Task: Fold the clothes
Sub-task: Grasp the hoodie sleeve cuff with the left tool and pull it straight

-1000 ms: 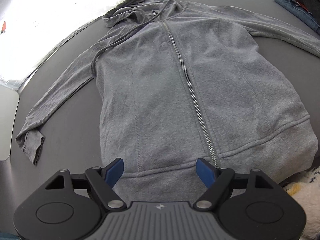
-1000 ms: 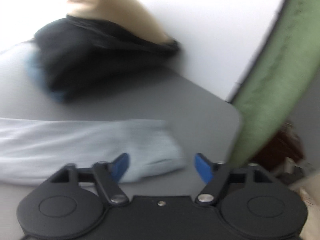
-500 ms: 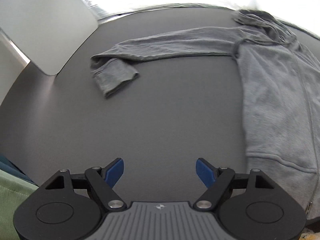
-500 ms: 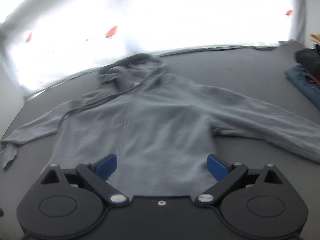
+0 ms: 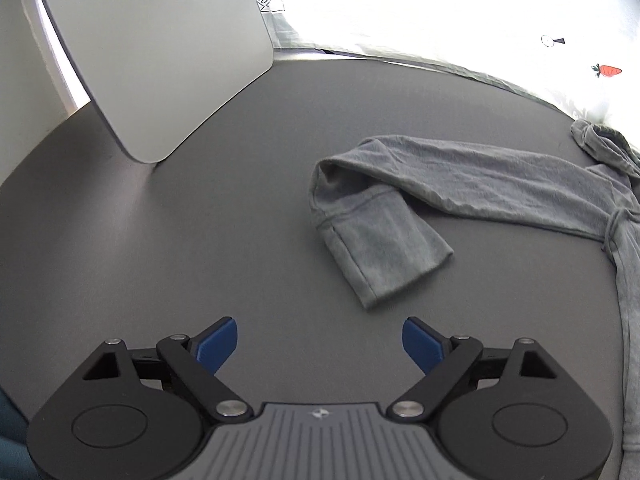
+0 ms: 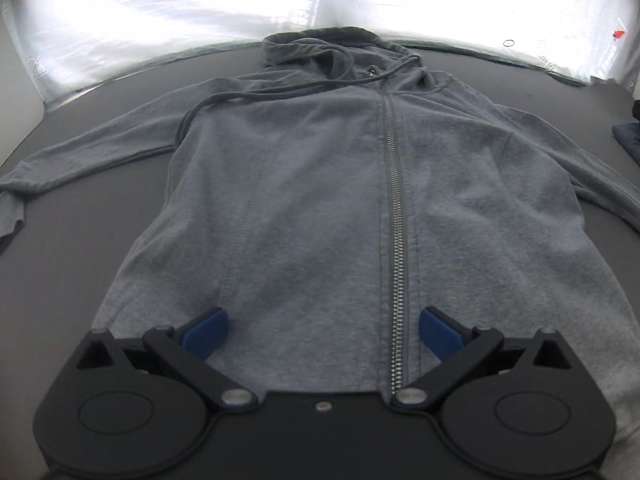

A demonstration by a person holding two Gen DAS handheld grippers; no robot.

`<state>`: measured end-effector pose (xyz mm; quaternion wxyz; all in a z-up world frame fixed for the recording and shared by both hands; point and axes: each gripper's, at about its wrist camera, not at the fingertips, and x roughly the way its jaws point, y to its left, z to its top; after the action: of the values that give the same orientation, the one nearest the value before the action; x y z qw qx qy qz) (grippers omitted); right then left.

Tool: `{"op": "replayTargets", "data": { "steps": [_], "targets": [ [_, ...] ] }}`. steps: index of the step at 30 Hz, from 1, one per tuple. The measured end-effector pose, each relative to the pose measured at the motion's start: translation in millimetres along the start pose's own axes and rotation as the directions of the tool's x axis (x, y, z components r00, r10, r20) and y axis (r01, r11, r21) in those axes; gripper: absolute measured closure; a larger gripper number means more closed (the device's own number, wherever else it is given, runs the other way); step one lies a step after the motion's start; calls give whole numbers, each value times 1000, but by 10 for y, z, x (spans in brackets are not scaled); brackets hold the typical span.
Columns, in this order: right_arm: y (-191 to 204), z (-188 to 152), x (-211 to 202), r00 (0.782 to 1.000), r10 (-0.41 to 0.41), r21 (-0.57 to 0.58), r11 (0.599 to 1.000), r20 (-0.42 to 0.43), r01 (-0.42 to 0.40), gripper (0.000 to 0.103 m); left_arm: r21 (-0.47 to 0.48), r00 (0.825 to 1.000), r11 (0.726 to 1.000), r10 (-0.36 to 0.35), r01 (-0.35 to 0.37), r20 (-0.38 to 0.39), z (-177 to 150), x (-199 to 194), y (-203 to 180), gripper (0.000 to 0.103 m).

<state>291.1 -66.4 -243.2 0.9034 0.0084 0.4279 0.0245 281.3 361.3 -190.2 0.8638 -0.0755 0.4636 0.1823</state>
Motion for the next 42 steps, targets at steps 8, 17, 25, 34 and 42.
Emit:
{"op": "replayTargets", "data": {
  "steps": [8,17,25,34,42],
  "targets": [
    [10,7,26,998,-56,58,997,-17,57,0,115,1000,993,-7,7,5,514,761,-147,14],
    [-21,10,43,996,-86,97,991,-26,89,0,297,860,845,309,-444,407,786,324,-391,91],
    [-3,21,76,993,-120,131,984,-7,120,0,517,745,554,345,-653,571,113,385,-374,86],
    [-72,96,55,995,-76,110,991,-69,83,0,548,869,681,444,-486,219,-454,585,66,58],
    [-603,3,-573,991,-135,158,978,-15,136,4,365,981,911,-190,193,-46,-377,-110,-431,36]
  ]
}}
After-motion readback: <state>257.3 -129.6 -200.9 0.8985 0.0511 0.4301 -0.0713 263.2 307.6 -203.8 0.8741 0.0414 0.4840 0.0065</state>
